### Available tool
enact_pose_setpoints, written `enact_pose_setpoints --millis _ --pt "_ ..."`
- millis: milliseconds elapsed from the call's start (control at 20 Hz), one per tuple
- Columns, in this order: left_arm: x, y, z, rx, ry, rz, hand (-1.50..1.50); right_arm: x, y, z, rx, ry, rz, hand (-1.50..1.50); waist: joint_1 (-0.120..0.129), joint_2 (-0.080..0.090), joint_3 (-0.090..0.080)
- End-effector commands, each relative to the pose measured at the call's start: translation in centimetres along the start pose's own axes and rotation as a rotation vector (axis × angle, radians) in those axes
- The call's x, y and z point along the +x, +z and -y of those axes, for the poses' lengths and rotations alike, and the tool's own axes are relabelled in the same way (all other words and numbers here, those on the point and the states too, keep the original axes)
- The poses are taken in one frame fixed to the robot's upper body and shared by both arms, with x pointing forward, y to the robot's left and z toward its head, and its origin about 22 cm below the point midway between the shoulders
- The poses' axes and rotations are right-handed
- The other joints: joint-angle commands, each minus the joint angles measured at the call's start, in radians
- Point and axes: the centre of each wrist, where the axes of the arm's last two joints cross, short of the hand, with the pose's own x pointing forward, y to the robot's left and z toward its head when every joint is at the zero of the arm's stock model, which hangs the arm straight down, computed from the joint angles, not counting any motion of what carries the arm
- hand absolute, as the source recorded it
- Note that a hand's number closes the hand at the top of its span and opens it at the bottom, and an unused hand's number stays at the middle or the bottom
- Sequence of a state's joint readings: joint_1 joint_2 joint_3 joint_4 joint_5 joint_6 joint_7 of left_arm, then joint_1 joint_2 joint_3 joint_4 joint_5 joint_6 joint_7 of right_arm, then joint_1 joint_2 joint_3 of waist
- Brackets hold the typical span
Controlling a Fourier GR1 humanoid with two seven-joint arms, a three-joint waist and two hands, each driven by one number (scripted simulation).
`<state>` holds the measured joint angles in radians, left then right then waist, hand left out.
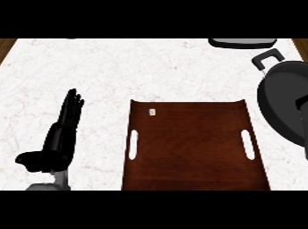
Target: Pick the can from the tray and place it in the pot
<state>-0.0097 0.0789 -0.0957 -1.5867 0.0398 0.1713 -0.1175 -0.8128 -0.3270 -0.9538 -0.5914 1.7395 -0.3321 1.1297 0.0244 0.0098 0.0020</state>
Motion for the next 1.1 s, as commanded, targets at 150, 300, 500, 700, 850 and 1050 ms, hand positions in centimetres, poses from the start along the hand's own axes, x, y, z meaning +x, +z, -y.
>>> enact_pose_setpoints --millis 150,300,500,700,850,1050 --pt "-0.5 0.5 -0.5 0.001 -0.006 -0.004 0.00 -1.1 -0.2 -0.8 -0.044 -0.339 -0.031 -1.50 -0.002 -0.001 0.000" --pt "-0.1 0.1 0.3 0.000 -0.002 -0.003 0.00 -0.5 -0.7 1.7 -0.216 -0.596 0.039 -1.50 -0.009 -0.003 0.001" --pt "-0.1 0.8 0.8 0.001 0.002 -0.010 0.00 -0.9 0.2 2.2 -0.320 -0.822 0.023 -1.50 -0.011 -0.009 0.000" --pt "-0.4 -0.1 -1.1 0.025 0.008 -0.019 0.00 -2.1 0.4 1.3 -0.344 -0.931 -0.013 -1.50 -0.023 -0.009 -0.001" --pt "0.2 1.1 -1.0 0.013 -0.008 -0.018 0.00 -5.5 -0.5 -0.8 -0.389 -0.946 -0.028 -1.50 -0.028 -0.015 -0.001" --pt "-1.7 0.2 0.4 0.042 -0.013 -0.003 0.00 -7.5 0.7 -0.4 -0.415 -0.997 -0.002 -1.50 -0.041 -0.014 -0.003"
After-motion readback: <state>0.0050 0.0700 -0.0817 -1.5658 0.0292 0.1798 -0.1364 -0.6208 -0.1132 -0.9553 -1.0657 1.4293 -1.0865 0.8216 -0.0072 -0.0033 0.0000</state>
